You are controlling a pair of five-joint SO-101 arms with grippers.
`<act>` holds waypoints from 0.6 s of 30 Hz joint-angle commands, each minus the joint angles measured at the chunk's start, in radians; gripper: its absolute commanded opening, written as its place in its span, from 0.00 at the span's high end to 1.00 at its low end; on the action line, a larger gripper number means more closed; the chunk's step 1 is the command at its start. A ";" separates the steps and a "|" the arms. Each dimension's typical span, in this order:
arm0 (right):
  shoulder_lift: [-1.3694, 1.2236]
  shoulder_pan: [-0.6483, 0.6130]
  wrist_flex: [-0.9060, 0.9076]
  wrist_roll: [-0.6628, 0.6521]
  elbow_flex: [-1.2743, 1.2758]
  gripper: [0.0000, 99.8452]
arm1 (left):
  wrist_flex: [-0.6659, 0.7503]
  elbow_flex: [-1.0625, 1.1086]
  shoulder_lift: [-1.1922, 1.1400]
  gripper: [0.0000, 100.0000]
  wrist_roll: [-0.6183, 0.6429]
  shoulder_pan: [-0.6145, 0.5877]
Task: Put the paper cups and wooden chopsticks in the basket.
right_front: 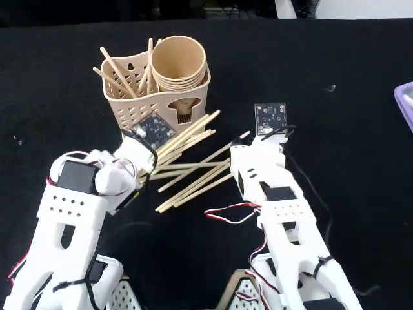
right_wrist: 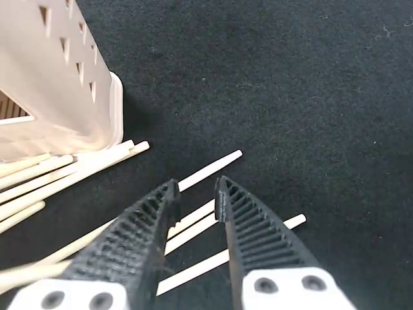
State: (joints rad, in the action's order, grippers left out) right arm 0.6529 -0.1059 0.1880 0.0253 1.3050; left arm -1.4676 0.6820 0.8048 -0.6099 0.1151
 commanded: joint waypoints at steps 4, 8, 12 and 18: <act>0.035 0.020 -0.021 -0.002 -0.005 0.90 | -0.008 -0.145 0.031 0.97 0.034 0.013; 0.035 0.020 -0.021 -0.002 -0.005 0.90 | -0.008 -0.182 0.031 0.97 0.034 0.013; 0.035 0.020 -0.021 -0.002 -0.005 0.90 | -0.032 -0.220 0.029 0.97 0.083 0.070; 0.035 0.020 -0.021 -0.002 -0.005 0.90 | -0.040 -0.252 0.021 0.97 0.123 0.143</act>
State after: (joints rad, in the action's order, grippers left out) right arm 0.6529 -0.1059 0.1880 0.0253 1.3050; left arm -1.5060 0.4902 0.8140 -0.5071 0.2225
